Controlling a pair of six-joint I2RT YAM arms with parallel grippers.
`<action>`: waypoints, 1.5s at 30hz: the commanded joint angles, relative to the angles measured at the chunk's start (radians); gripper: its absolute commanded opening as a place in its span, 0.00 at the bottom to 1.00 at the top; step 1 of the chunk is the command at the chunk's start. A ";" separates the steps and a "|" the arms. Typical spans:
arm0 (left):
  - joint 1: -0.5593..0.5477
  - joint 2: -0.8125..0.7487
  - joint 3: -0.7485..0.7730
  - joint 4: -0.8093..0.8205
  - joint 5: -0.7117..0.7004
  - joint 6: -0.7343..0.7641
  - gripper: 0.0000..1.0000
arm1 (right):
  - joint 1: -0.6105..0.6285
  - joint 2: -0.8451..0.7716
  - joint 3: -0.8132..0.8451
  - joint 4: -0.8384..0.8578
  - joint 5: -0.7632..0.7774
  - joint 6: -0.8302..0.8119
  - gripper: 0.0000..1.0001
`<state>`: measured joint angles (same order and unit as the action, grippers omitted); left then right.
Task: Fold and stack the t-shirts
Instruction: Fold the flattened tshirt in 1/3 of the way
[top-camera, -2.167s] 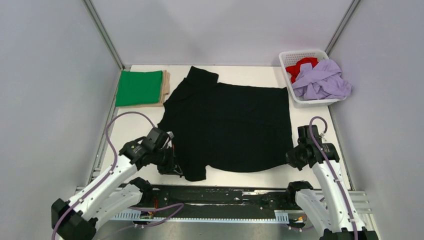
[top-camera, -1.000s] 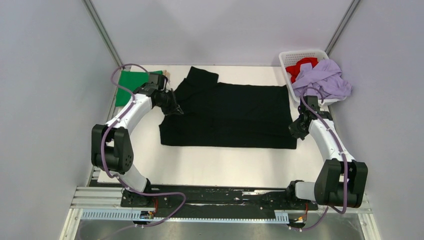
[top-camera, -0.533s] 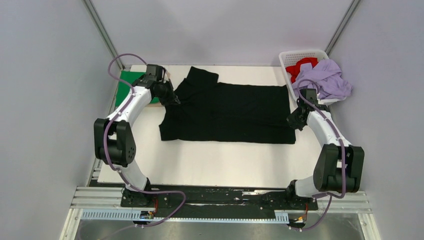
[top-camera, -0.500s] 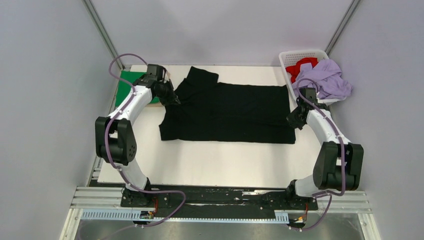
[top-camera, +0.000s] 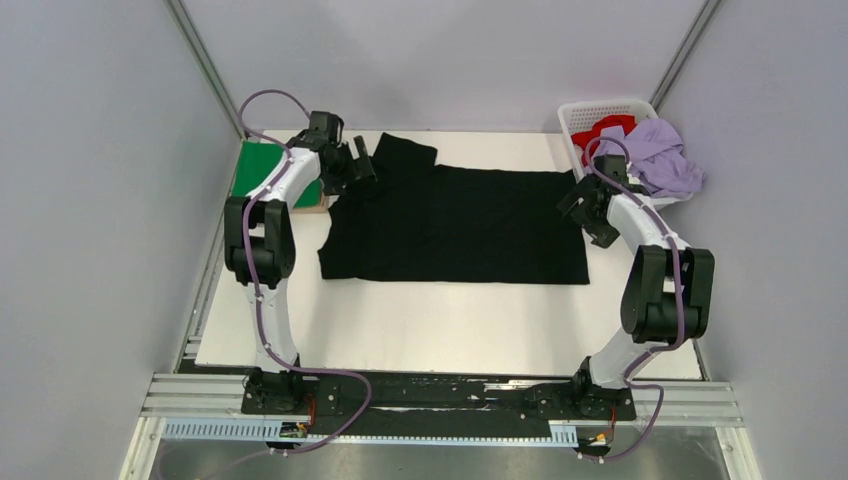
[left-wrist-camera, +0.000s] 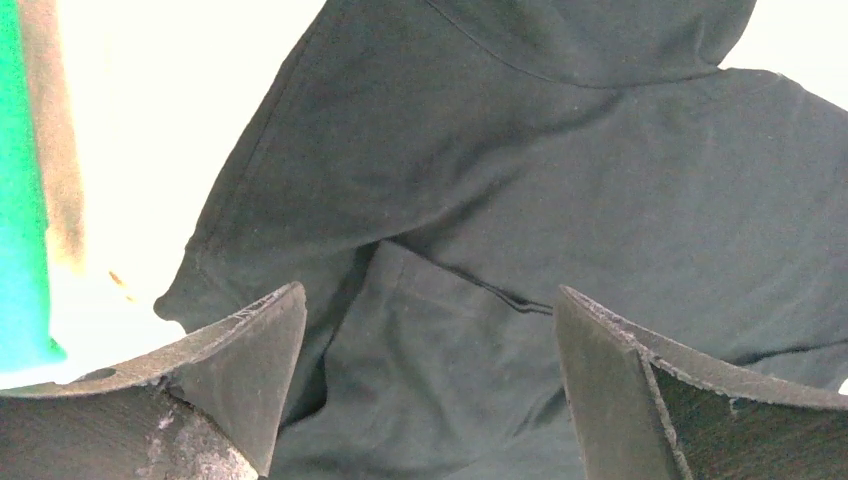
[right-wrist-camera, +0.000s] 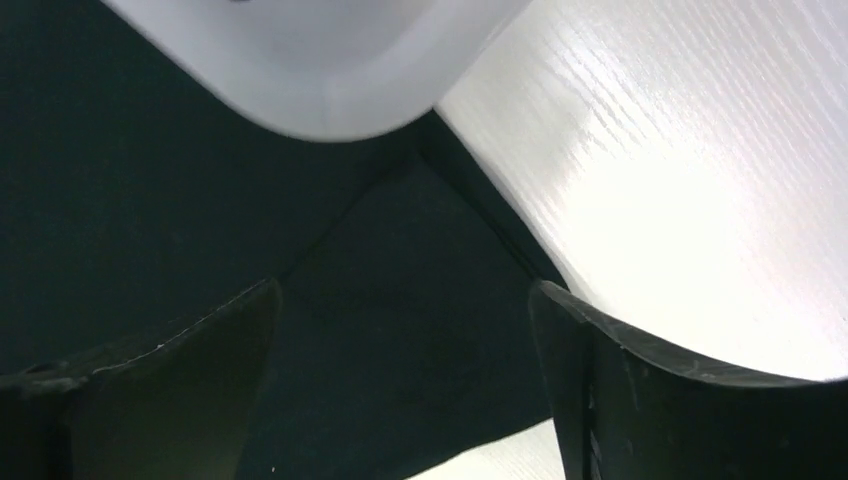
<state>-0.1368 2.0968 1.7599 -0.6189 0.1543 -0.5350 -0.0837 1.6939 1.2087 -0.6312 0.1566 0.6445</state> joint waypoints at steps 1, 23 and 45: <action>-0.002 -0.122 -0.050 0.011 0.028 0.007 1.00 | 0.038 -0.154 -0.058 0.024 -0.013 -0.017 1.00; -0.183 -0.157 -0.604 0.247 0.124 -0.080 1.00 | 0.333 0.009 -0.297 0.173 -0.211 -0.076 1.00; -0.439 -0.928 -1.274 0.122 0.003 -0.383 1.00 | 0.418 -0.420 -0.624 -0.255 -0.325 0.199 1.00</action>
<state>-0.5648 1.2392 0.5682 -0.3492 0.1825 -0.8391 0.3222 1.2743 0.6376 -0.7361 -0.1390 0.7586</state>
